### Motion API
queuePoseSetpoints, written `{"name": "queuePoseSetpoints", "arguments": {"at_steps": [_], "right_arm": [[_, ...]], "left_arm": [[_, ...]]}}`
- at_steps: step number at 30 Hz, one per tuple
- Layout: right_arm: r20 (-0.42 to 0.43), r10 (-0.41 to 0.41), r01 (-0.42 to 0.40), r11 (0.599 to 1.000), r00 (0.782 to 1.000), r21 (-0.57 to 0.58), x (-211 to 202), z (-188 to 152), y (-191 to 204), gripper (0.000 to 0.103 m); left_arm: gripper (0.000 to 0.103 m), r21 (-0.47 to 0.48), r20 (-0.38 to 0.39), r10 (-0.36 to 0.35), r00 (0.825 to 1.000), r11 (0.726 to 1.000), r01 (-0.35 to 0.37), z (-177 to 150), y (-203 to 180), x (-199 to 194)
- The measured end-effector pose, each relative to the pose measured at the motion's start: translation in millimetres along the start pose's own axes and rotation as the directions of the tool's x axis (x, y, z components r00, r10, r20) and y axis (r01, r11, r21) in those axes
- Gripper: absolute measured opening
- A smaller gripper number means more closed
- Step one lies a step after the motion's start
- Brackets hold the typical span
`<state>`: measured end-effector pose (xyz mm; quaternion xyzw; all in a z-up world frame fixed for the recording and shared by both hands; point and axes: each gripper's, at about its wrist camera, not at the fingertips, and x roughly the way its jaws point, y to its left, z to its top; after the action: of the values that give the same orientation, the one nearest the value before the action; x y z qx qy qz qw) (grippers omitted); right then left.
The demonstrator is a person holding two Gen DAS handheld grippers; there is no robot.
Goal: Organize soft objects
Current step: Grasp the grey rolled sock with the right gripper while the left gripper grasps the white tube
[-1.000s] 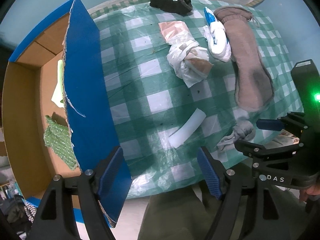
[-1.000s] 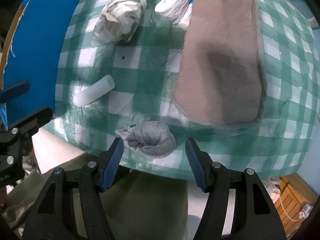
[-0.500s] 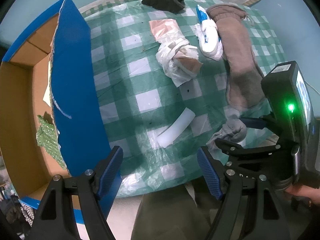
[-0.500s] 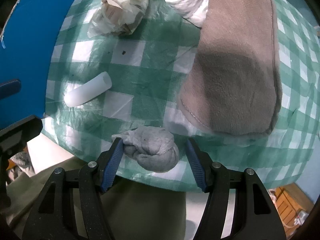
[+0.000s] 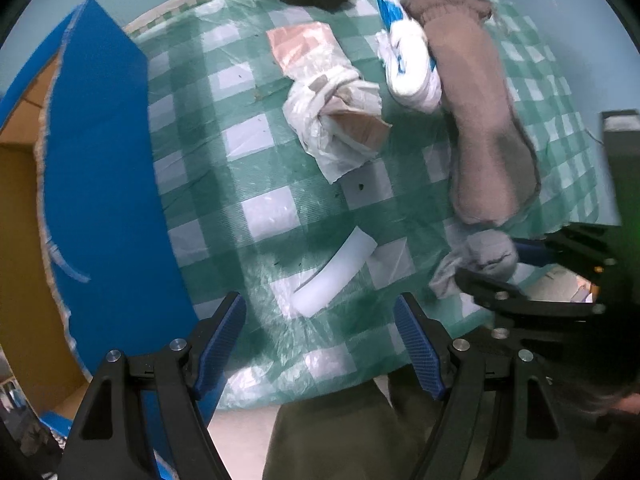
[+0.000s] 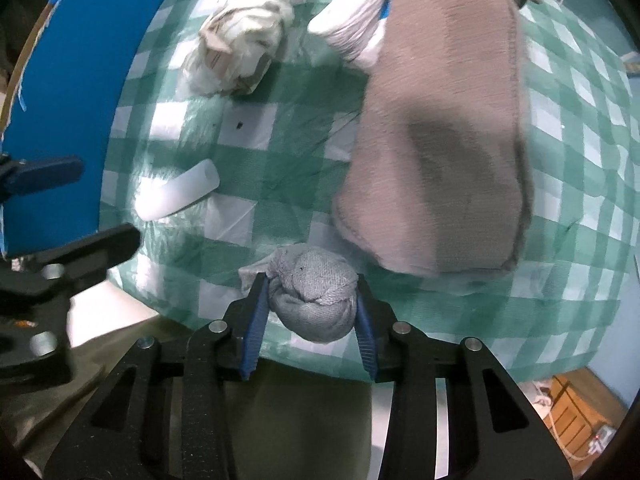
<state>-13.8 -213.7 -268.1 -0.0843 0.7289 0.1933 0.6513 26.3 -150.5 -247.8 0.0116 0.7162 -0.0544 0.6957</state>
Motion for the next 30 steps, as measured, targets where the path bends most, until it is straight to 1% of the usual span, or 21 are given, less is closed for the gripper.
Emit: {"name": "queuePoseSetpoints", "arguments": {"at_steps": [3,8,14,16,18,21,22,24,25,27,28,30], "right_arm": [[0.008,0.01,-0.01,1.0,1.0,0.013,-14.2,-3.7,-8.6,0.039],[0.027,0.006,-0.007,1.0,1.0,0.022,-23.5,-2.8,-15.0,0.039],[0.064,-0.005,0.003,0.999,0.998,0.037,-36.5,1.3,-23.8,0.039],[0.063,-0.003,0.0,0.999,0.998,0.045,-39.2,3.2,-27.1,0.039],[0.062,-0.001,-0.002,0.999,0.998,0.045,-41.2,7.8,-33.3,0.039],[0.057,0.001,-0.004,0.999,0.998,0.041,-43.1,12.4,-36.6,0.039],[0.056,0.002,-0.004,0.999,0.998,0.039,-41.8,12.6,-35.7,0.039],[0.055,0.002,-0.004,0.999,0.998,0.038,-42.2,10.8,-33.3,0.039],[0.053,0.004,-0.006,0.999,0.999,0.038,-40.7,10.8,-32.4,0.039],[0.052,0.004,-0.006,0.999,0.999,0.037,-44.5,7.8,-31.0,0.039],[0.052,0.003,-0.005,0.999,0.999,0.034,-45.2,8.2,-31.0,0.039],[0.053,0.004,-0.006,0.999,0.999,0.034,-44.7,9.1,-28.0,0.039]], "left_arm": [[0.078,0.008,-0.008,0.01,1.0,1.0,-0.01,6.3,-3.5,10.0],[0.078,0.011,-0.011,0.015,1.0,1.0,-0.015,14.4,-2.2,21.2],[0.078,0.0,-0.006,0.002,1.0,1.0,-0.002,16.5,6.0,33.7],[0.075,0.003,-0.015,0.005,1.0,1.0,-0.005,18.1,5.0,39.6],[0.065,0.009,-0.022,0.002,1.0,1.0,-0.002,18.1,3.2,43.9],[0.055,0.024,-0.024,0.002,1.0,1.0,-0.001,18.5,1.3,48.7],[0.053,0.026,-0.026,0.005,1.0,1.0,-0.004,18.2,0.9,50.9],[0.043,0.025,-0.03,0.003,1.0,1.0,-0.002,17.2,0.1,54.7],[0.042,0.025,-0.02,0.004,1.0,1.0,-0.004,17.5,0.2,54.7],[0.034,0.023,-0.014,-0.009,1.0,1.0,0.009,16.8,3.2,54.2],[0.032,0.021,-0.01,-0.017,1.0,1.0,0.017,9.4,1.1,53.0],[0.02,0.023,-0.005,-0.03,1.0,0.999,0.03,6.7,2.2,52.8]]}}
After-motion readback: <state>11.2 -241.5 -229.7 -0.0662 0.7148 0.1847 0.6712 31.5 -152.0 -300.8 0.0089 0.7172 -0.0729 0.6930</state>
